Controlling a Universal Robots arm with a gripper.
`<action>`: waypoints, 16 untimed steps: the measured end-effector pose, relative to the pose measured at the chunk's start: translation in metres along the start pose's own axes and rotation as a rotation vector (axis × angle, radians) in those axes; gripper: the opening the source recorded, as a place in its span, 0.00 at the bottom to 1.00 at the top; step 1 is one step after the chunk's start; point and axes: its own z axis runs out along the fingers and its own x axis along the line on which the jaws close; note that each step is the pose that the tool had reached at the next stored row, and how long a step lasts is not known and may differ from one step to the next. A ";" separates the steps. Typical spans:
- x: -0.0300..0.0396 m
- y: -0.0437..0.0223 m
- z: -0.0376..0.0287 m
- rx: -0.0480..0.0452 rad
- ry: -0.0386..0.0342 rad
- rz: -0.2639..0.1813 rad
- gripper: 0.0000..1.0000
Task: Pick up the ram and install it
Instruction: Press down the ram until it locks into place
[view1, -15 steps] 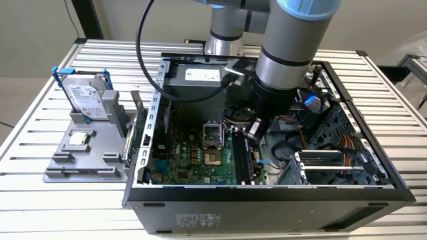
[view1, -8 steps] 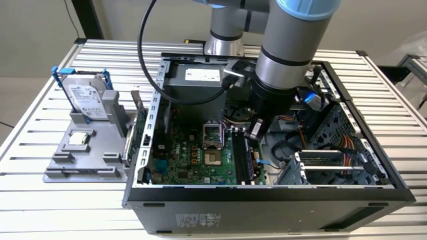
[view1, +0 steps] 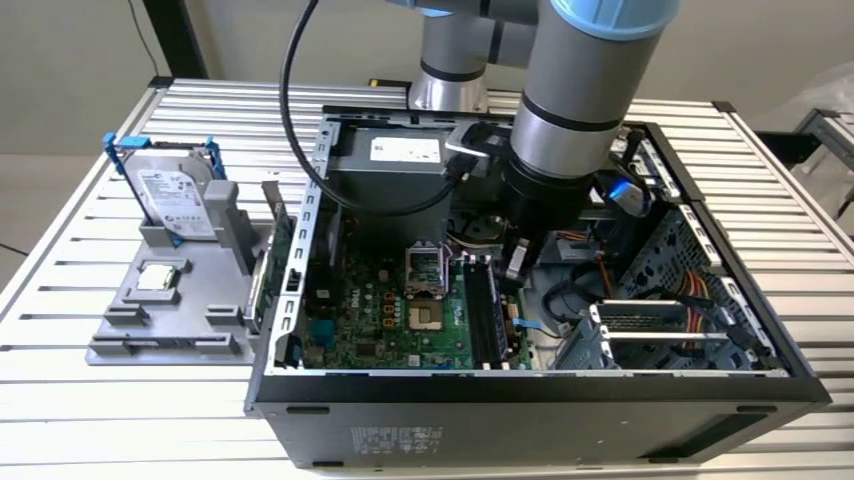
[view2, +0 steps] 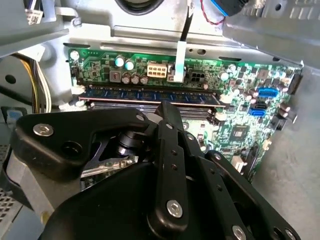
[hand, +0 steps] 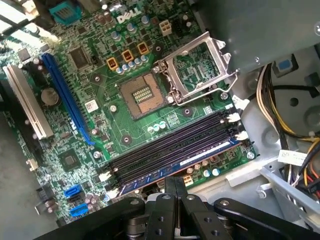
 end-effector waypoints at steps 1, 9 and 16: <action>-0.0001 0.0000 0.0000 0.0005 -0.0002 -0.011 0.00; -0.0004 0.0006 0.0007 0.0051 -0.0021 -0.106 0.00; -0.0002 0.0015 0.0013 0.0088 -0.0039 -0.186 0.00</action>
